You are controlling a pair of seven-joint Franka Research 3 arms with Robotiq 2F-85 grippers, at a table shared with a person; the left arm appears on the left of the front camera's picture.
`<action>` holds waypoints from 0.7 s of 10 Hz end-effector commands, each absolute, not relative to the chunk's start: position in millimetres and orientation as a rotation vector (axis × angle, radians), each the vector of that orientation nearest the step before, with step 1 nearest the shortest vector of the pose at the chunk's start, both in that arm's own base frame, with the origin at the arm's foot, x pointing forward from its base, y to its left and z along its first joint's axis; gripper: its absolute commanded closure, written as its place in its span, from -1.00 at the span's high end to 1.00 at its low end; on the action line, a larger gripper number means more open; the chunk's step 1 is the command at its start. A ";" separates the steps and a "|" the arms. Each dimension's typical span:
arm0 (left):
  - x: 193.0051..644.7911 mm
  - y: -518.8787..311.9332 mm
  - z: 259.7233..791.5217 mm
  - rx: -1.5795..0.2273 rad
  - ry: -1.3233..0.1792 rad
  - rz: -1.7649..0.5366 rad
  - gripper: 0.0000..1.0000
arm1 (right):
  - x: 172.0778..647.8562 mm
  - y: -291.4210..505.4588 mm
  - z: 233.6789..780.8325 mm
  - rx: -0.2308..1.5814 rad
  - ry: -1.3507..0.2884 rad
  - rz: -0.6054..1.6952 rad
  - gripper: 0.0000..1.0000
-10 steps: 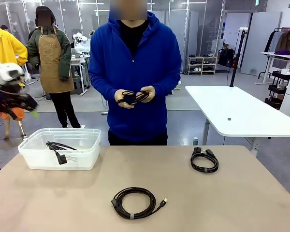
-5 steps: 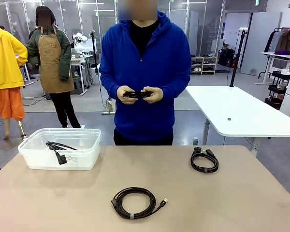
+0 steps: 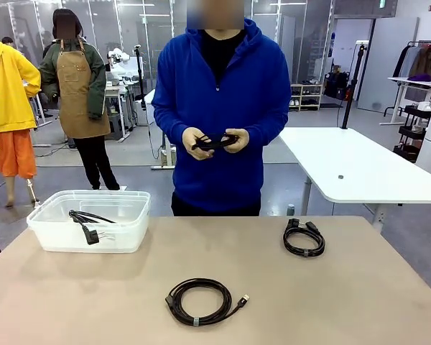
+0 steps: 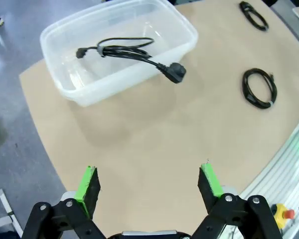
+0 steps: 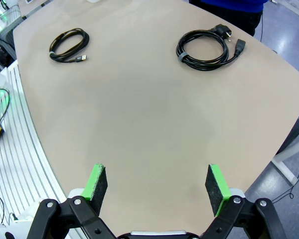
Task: Organize and store the cables.
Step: Place the Power Cable into the Organizing box.
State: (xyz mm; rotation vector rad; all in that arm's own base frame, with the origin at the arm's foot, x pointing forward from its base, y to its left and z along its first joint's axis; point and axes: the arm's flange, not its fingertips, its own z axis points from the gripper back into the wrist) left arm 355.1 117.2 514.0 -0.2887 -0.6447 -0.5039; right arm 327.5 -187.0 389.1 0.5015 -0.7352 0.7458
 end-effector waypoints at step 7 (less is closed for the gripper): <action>353.8 113.7 512.0 -0.306 -0.626 -0.516 1.00 | 327.4 -187.1 389.2 0.501 -0.735 0.746 1.00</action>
